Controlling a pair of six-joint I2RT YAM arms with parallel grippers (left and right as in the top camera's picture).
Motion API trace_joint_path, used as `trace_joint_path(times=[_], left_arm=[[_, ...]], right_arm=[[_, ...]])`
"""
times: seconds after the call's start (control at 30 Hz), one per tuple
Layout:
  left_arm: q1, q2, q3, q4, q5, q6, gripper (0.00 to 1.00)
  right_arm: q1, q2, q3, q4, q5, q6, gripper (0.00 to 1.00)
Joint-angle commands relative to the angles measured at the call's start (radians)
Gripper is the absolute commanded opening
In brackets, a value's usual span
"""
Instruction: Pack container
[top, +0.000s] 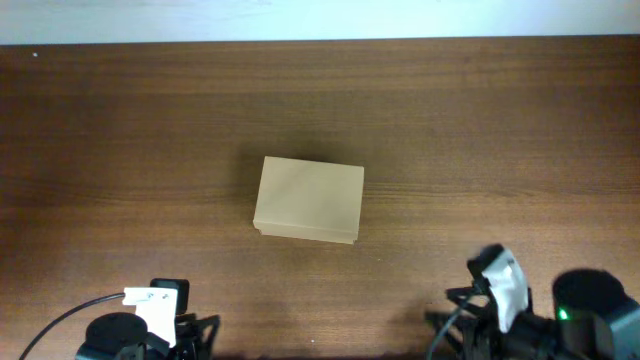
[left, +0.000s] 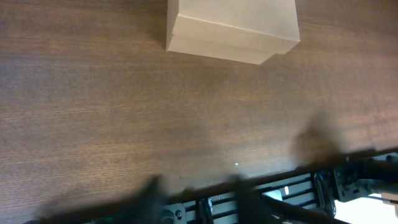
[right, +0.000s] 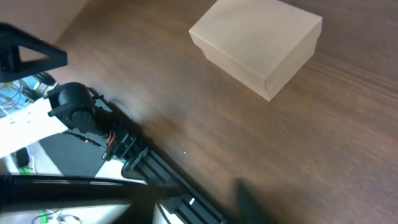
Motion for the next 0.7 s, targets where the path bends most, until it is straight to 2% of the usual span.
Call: trace_joint_path(times=[0.0, 0.13, 0.67], left_arm=[[-0.005, -0.005, 0.01, 0.0, 0.008, 0.015, 0.99], [-0.005, -0.005, 0.01, -0.008, 0.007, 0.016, 1.0], [-0.005, -0.005, 0.01, -0.008, 0.007, 0.016, 1.0]], right_arm=[[0.008, -0.032, 0.013, -0.045, 0.024, 0.006, 0.99], [0.008, -0.037, 0.013, -0.117, 0.029, 0.007, 0.99], [0.008, -0.037, 0.013, -0.121, 0.029, 0.007, 0.99]])
